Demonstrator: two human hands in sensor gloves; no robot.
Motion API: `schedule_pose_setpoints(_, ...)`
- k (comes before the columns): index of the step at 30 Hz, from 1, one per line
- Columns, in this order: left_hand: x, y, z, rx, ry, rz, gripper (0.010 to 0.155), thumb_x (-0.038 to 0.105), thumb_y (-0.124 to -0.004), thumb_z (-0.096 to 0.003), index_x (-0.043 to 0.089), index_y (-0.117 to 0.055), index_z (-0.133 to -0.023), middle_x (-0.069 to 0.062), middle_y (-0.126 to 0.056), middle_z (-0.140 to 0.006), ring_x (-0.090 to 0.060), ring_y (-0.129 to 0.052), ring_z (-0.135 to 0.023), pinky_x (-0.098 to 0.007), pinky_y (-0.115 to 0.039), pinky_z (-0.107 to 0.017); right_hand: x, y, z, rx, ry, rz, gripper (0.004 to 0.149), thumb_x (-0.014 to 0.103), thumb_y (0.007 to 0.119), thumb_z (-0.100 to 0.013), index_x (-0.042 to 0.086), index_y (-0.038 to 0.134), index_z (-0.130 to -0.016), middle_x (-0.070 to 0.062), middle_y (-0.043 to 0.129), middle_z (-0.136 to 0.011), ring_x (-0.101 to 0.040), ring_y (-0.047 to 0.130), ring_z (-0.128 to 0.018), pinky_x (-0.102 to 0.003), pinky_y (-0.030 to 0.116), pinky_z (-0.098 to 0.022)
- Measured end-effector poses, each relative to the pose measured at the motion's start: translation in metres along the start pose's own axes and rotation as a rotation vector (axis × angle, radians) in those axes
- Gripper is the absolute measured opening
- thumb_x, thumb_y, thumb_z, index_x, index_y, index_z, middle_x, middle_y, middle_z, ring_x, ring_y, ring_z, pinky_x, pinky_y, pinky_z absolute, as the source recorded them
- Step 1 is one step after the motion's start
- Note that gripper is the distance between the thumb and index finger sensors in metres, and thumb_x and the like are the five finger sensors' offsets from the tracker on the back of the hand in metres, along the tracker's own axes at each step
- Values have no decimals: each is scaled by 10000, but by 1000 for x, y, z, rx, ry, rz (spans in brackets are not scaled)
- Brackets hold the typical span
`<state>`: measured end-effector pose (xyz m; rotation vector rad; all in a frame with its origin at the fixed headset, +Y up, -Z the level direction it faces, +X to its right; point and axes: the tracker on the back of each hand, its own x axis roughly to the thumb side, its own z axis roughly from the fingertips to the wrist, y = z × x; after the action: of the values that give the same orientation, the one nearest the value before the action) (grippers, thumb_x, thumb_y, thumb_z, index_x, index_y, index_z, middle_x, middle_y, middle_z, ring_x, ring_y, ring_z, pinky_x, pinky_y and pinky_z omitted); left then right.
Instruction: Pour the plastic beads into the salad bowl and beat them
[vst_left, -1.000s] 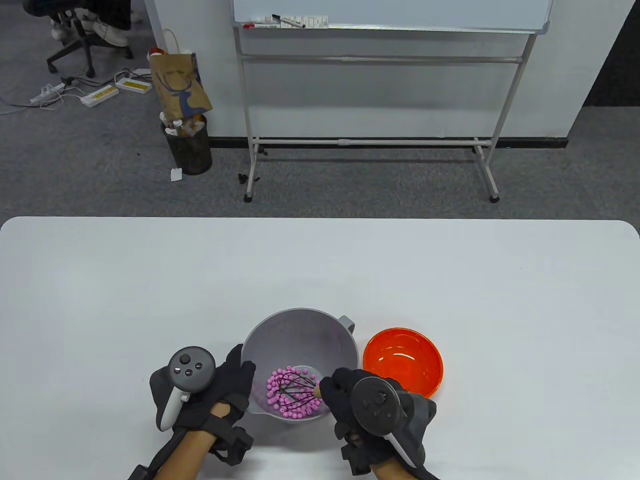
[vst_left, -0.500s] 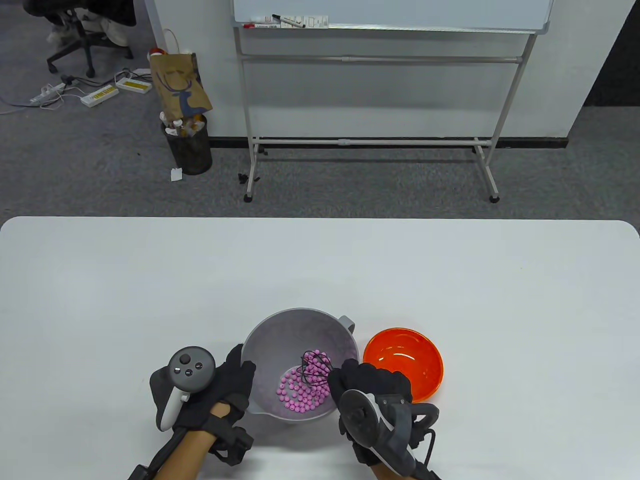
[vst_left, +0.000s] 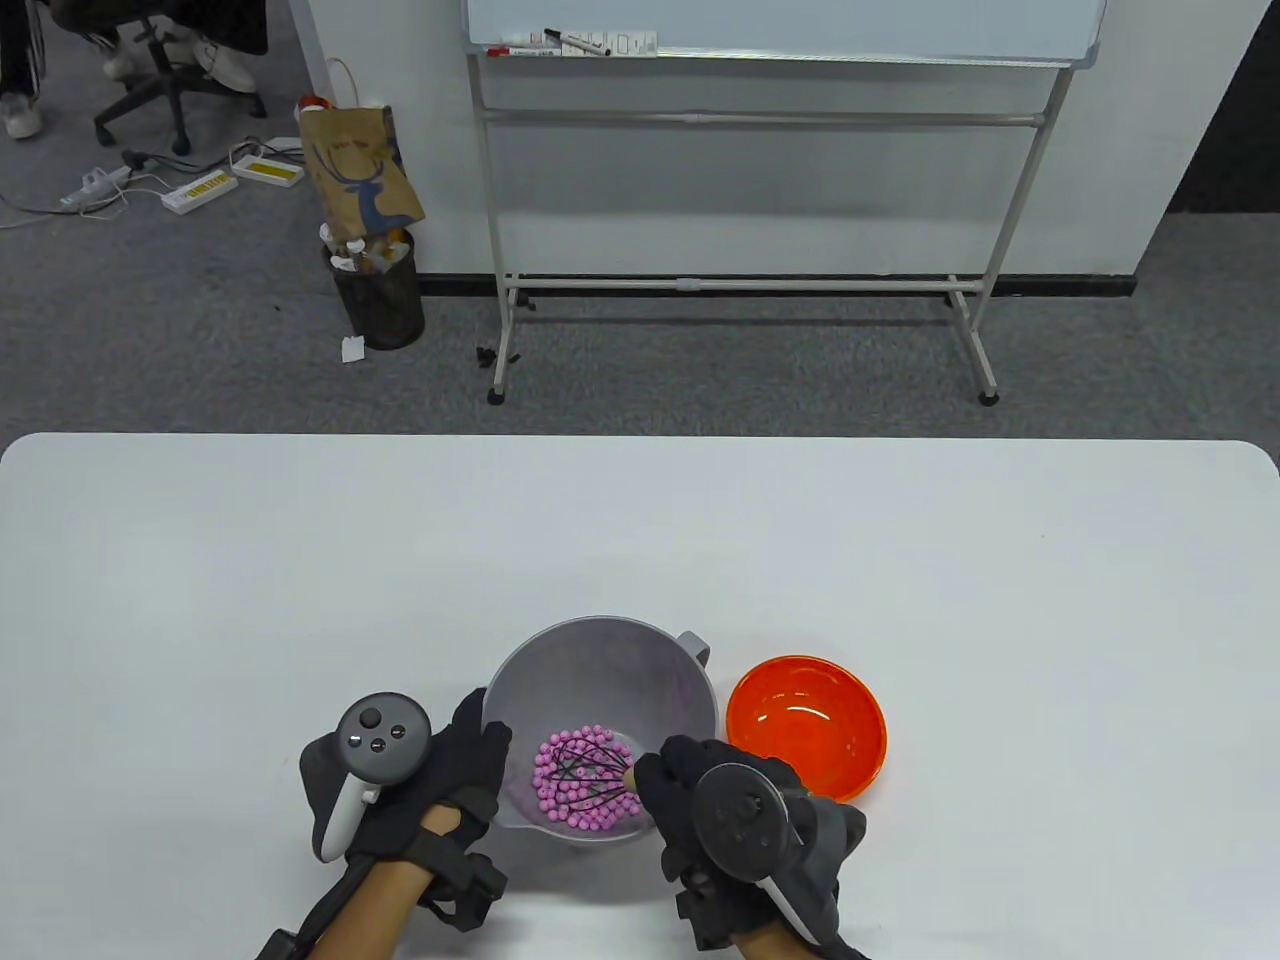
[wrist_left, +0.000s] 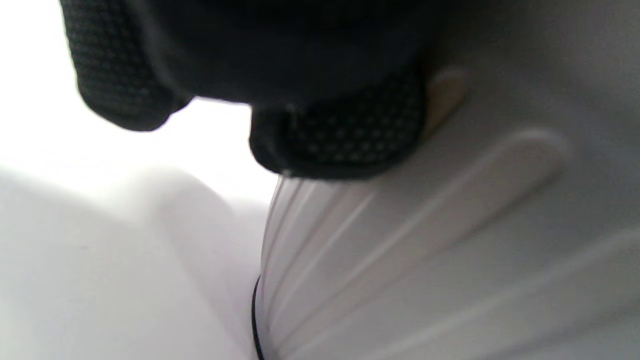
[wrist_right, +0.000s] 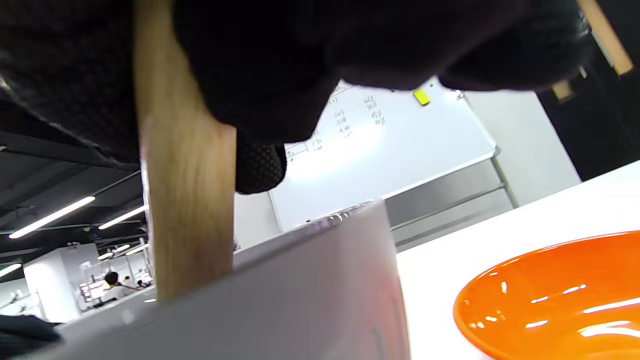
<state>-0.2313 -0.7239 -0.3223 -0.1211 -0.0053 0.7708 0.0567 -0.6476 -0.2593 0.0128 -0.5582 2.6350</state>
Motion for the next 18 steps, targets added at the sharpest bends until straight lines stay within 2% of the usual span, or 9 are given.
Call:
schedule_pose_setpoints(7, 0, 0, 0, -1, -2, 1, 626, 487, -617, -518, 109, -616, -1017, 17, -1056, -321, -52, -975, -63, -416, -901, -384, 2, 1, 0, -114, -46, 136, 442, 538, 966, -362, 187, 1029, -624, -9, 1011, -277, -160, 931, -64, -394, 843, -267)
schedule_pose_setpoints(15, 0, 0, 0, 0, 1, -1, 625, 486, -616, -518, 109, -617, -1017, 17, -1056, -321, -52, -976, -63, -417, -901, -384, 14, -13, 8, -149, -103, 241, 436, 533, 980, -351, 180, 1042, -599, -14, 1011, -253, -167, 925, -47, -397, 843, -258)
schedule_pose_setpoints(18, 0, 0, 0, 0, 2, -2, 625, 487, -616, -518, 110, -617, -1016, 17, -1057, -320, -53, -976, -64, -416, -901, -385, 18, -18, 11, -115, -121, 259, 434, 531, 981, -352, 173, 1043, -591, -14, 1009, -241, -164, 922, -38, -395, 845, -251)
